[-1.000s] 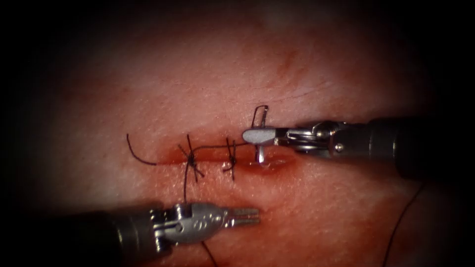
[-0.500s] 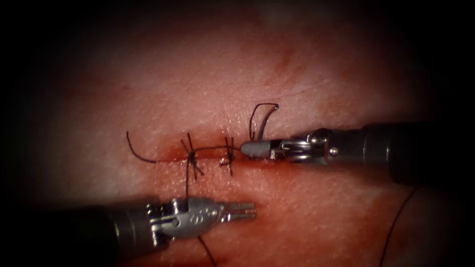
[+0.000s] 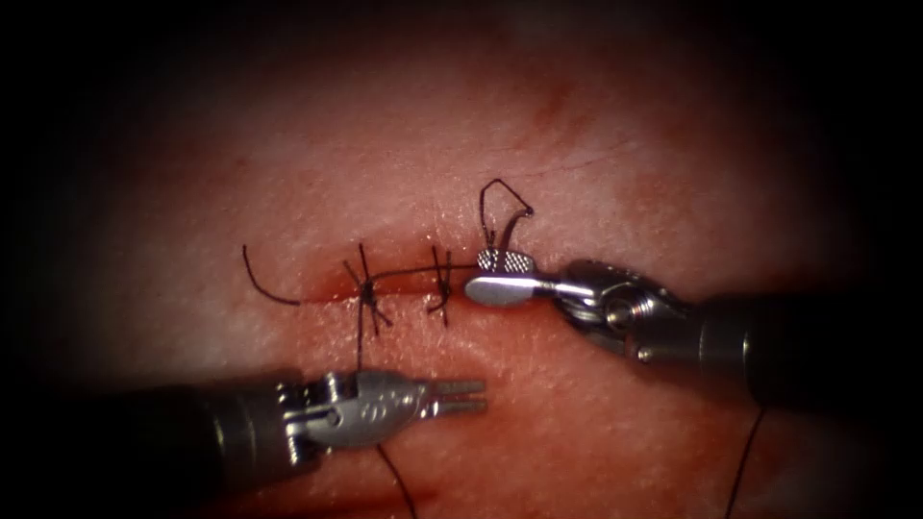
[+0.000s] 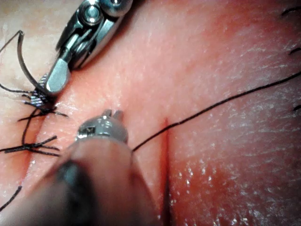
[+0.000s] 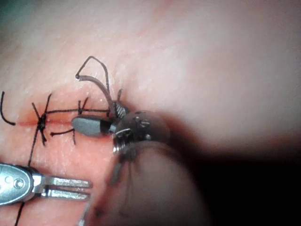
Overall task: Wound Closure
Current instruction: Push needle through skin above incision with right hand
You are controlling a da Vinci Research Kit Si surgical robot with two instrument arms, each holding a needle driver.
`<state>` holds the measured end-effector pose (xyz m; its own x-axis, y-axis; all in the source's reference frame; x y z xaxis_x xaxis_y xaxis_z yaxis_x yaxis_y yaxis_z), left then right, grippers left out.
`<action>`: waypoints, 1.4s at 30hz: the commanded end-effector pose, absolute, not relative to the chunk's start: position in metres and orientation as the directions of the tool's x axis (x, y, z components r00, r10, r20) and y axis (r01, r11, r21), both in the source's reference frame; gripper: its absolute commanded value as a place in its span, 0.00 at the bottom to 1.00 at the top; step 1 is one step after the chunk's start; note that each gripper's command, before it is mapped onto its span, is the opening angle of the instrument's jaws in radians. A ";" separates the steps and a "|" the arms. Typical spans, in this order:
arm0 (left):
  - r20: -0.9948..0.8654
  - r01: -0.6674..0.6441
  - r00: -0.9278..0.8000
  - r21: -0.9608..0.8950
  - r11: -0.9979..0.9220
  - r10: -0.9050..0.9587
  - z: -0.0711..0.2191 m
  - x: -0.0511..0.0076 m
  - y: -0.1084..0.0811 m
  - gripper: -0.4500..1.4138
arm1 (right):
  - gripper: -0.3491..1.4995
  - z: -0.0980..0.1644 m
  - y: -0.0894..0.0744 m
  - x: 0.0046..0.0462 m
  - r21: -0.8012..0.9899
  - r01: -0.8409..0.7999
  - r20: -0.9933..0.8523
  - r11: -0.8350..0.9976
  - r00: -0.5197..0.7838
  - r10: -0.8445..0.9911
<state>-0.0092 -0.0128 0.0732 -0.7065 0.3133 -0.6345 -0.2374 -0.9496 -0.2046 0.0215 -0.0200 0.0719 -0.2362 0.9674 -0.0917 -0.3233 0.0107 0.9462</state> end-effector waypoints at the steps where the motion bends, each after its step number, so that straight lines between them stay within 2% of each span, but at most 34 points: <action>1: -0.635 -0.236 -0.706 -0.205 -0.950 0.312 0.074 -0.0096 -0.013 0.21 | 0.98 0.074 -0.019 0.0215 0.942 -0.334 -0.116 0.030 -0.239 0.964; 9: -0.632 -0.233 -0.710 -0.207 -0.950 0.311 0.074 -0.0095 -0.013 0.20 | 0.99 0.074 -0.015 0.0183 0.925 -0.359 -0.213 0.126 -0.214 0.953; 12: -0.630 -0.235 -0.711 -0.205 -0.950 0.312 0.074 -0.0096 -0.013 0.19 | 0.89 0.073 -0.014 0.0176 0.945 -0.289 -0.221 0.155 -0.213 0.952; 18: -0.631 -0.237 -0.707 -0.212 -0.948 0.318 0.074 -0.0097 -0.013 0.18 | 0.89 0.072 -0.010 0.0177 0.926 -0.316 -0.270 0.205 -0.177 0.946; 23: -0.632 -0.236 -0.707 -0.213 -0.948 0.318 0.074 -0.0097 -0.013 0.18 | 0.89 0.072 -0.009 0.0184 0.912 -0.336 -0.281 0.236 -0.093 0.955; 29: -0.636 -0.225 -0.709 -0.207 -0.952 0.306 0.074 -0.0096 -0.013 0.18 | 0.88 0.071 -0.010 0.0198 0.933 -0.229 -0.291 0.278 -0.025 0.956; 37: -0.636 -0.224 -0.709 -0.207 -0.952 0.306 0.074 -0.0096 -0.013 0.18 | 0.93 0.069 -0.010 0.0216 0.935 -0.149 -0.325 0.322 0.004 0.946; 42: -0.638 -0.218 -0.709 -0.205 -0.954 0.300 0.074 -0.0096 -0.013 0.18 | 0.91 0.067 -0.010 0.0233 0.939 -0.093 -0.332 0.332 0.018 0.943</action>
